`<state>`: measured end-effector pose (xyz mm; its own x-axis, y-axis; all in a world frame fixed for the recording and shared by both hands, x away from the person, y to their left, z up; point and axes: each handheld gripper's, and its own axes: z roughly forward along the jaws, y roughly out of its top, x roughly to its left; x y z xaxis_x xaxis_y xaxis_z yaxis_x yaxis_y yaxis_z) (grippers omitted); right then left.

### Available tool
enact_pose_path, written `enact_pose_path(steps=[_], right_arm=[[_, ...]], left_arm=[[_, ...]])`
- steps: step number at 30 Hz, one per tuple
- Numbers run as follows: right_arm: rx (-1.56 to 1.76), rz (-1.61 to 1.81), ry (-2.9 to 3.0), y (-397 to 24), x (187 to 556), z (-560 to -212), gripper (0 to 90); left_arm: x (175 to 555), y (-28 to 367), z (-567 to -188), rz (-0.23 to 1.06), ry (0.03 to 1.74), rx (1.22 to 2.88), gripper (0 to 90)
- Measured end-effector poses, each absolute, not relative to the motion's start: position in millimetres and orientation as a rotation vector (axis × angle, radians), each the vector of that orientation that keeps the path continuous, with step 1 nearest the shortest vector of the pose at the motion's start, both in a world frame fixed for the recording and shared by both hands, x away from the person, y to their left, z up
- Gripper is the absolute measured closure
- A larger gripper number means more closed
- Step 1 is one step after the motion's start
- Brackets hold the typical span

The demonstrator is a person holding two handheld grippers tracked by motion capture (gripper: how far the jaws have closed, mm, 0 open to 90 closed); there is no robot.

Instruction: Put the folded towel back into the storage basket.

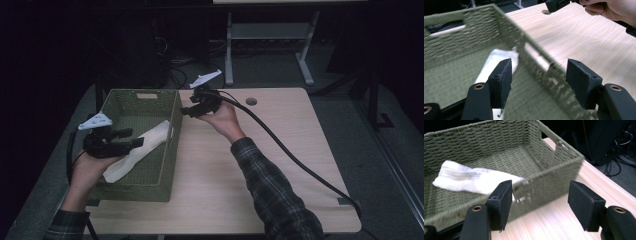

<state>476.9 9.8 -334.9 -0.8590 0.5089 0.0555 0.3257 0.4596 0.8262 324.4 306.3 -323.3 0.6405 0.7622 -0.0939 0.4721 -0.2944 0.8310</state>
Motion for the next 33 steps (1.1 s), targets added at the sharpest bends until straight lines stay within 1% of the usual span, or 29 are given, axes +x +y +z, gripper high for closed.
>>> enact_pose_path(steps=[5,17,22,33], right_arm=[[0.747,1.346,2.487,-25,466,-334,31.6],[0.819,1.353,2.428,-104,439,-337,27.5],[0.851,1.348,2.404,-132,423,-347,26.0],[0.929,1.308,2.365,-187,389,-378,23.4]], left_arm=[[329,273,-318,0.388,0.934,1.960,34.9],[338,207,-317,0.362,0.870,1.988,28.0],[338,184,-323,0.357,0.837,2.015,25.8],[332,137,-351,0.326,0.768,2.036,23.0]])
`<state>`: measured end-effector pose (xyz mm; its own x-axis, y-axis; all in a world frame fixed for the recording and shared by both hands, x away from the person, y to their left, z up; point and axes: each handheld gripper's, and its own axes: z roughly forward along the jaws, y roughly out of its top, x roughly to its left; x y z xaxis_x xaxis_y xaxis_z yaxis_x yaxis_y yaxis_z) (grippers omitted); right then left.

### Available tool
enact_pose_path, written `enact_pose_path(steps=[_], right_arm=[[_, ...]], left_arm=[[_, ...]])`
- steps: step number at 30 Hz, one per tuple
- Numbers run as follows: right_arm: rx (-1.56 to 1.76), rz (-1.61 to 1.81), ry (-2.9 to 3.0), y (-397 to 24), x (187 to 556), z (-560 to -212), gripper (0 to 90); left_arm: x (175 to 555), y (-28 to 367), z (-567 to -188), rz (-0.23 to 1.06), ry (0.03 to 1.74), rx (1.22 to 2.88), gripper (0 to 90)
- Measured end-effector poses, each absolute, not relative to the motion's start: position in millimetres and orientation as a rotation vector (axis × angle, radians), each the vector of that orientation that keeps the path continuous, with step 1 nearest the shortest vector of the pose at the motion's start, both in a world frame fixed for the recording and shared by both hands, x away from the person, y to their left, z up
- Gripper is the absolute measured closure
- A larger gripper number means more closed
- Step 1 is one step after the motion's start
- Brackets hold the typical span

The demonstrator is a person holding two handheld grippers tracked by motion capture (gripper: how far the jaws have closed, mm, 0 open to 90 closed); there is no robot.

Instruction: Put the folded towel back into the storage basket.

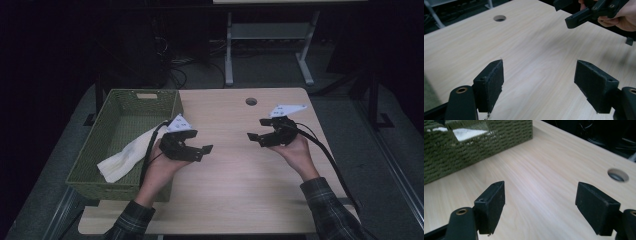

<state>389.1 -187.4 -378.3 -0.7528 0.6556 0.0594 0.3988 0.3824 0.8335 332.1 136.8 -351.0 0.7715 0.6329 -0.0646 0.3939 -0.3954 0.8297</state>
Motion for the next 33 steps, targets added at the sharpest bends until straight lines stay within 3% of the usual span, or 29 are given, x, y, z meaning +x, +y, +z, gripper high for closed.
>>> enact_pose_path(steps=[14,33], right_arm=[[1.032,1.258,2.329,-234,347,-416,20.2],[1.161,1.181,2.276,-286,297,-453,17.8]], left_arm=[[317,100,-397,0.319,0.702,2.128,18.7],[312,97,-448,0.301,0.710,2.233,17.7]])
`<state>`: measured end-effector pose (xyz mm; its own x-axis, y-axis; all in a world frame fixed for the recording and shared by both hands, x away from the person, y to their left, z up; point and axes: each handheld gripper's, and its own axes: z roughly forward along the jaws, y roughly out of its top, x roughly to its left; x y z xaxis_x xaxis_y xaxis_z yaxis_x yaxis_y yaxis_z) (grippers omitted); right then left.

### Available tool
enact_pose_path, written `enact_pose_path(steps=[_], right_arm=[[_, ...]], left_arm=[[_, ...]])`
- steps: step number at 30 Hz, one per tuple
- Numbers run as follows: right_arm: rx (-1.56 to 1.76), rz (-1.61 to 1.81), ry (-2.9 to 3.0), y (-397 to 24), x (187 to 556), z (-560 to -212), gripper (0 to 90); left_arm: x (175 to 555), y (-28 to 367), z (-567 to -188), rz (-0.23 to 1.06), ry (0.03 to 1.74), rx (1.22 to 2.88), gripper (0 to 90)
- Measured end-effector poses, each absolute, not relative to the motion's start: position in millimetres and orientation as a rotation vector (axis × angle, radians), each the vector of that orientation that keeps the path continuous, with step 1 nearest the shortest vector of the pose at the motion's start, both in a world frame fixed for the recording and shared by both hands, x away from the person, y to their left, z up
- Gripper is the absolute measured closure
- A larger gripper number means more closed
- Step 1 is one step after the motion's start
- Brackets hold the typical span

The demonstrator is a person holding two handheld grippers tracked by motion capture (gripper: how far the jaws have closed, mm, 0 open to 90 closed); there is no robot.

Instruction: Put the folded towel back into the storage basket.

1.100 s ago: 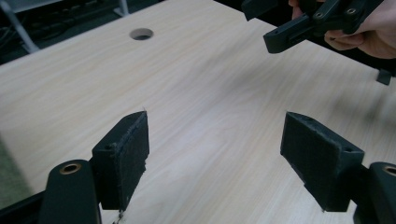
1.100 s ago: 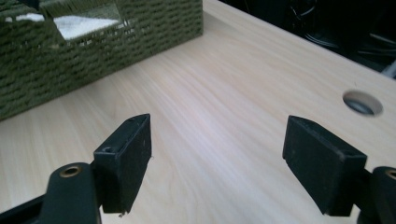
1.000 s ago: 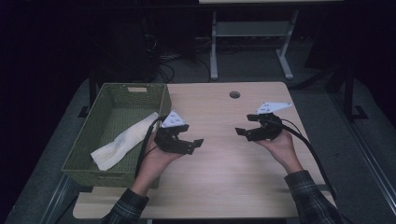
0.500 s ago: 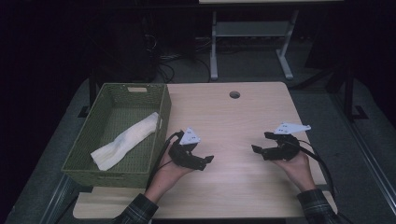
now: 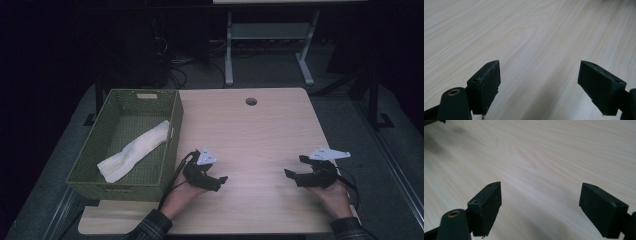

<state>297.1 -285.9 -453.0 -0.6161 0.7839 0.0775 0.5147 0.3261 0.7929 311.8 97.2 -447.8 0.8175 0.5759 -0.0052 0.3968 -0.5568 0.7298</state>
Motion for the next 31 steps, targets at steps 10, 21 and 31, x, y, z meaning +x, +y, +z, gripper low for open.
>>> enact_pose_path(steps=[10,21,31], right_arm=[[1.223,1.039,2.300,-299,276,-476,16.0],[1.240,1.000,2.298,-302,273,-482,11.9],[1.236,0.998,2.304,-302,274,-482,10.7]], left_arm=[[307,99,-460,0.291,0.703,2.280,15.8],[308,99,-478,0.267,0.629,2.275,12.2],[309,100,-478,0.259,0.620,2.273,12.2]])
